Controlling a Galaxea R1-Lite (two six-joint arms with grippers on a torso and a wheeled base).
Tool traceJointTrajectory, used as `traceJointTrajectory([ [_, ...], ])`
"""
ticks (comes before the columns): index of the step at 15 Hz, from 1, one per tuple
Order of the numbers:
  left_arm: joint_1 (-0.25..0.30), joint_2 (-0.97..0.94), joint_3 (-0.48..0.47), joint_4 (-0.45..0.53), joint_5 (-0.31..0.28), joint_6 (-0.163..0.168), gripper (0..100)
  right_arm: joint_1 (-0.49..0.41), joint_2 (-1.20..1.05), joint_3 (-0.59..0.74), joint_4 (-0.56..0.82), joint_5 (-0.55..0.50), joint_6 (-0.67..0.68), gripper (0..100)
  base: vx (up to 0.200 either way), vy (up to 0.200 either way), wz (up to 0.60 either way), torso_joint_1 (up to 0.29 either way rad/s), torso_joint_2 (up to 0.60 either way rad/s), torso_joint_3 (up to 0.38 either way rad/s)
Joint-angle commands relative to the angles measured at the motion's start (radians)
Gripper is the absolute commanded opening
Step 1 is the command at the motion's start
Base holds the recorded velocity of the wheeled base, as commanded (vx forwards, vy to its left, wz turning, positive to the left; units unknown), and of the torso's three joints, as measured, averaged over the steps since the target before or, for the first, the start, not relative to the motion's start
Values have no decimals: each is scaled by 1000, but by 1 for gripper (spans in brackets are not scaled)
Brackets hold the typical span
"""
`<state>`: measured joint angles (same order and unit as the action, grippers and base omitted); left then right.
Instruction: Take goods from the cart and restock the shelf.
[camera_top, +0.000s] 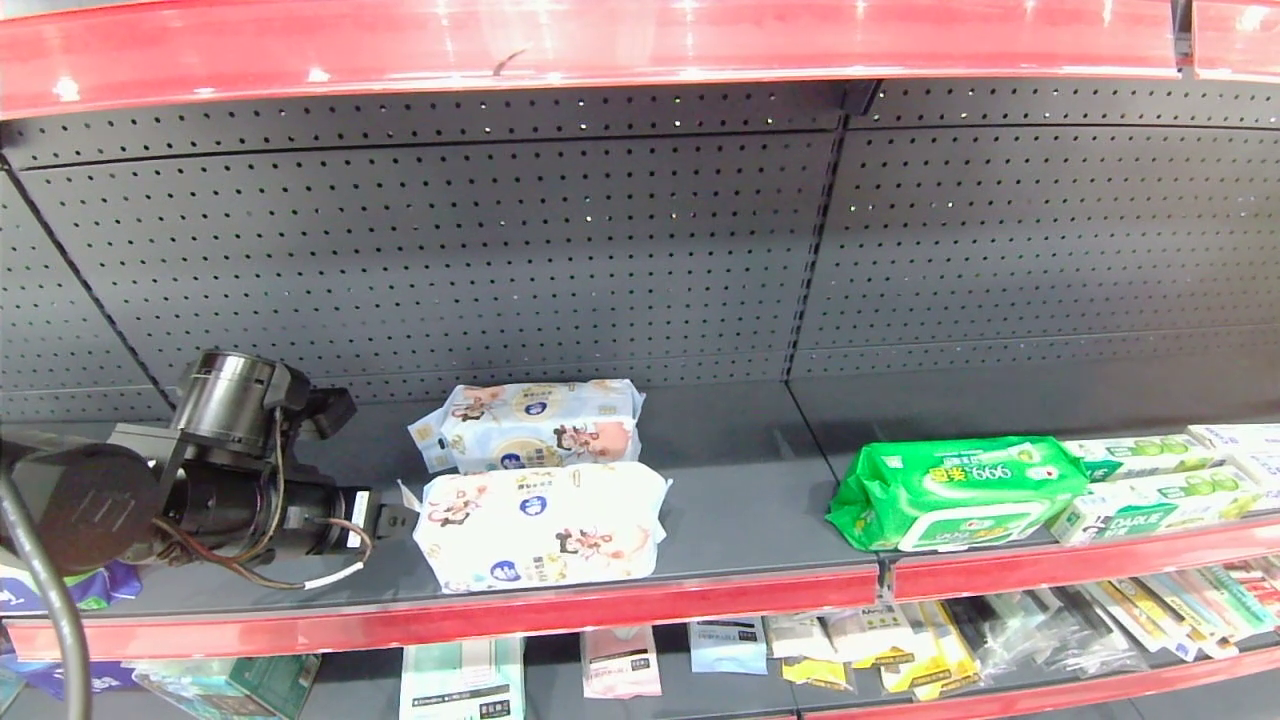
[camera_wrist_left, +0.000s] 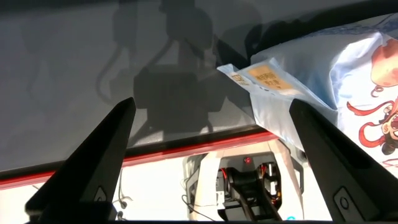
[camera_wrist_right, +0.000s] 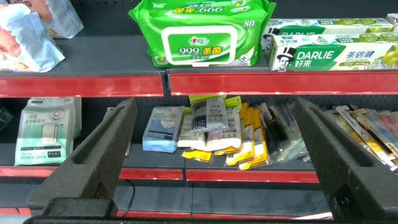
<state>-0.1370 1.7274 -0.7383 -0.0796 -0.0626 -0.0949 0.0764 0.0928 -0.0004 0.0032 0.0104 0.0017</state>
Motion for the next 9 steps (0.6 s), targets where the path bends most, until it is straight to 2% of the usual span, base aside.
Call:
traceJointTrajectory([
  [1, 0, 6, -1, 0, 0, 0, 100, 0, 1, 0, 0, 0, 0, 100, 0, 0, 0, 0, 0, 0],
  [6, 4, -14, 0, 0, 6, 3, 100, 0, 1, -1, 0, 0, 0, 100, 0, 0, 0, 0, 0, 0],
  [9, 33, -129, 34, 6, 7, 17, 100, 0, 1, 0, 0, 0, 0, 100, 0, 0, 0, 0, 0, 0],
])
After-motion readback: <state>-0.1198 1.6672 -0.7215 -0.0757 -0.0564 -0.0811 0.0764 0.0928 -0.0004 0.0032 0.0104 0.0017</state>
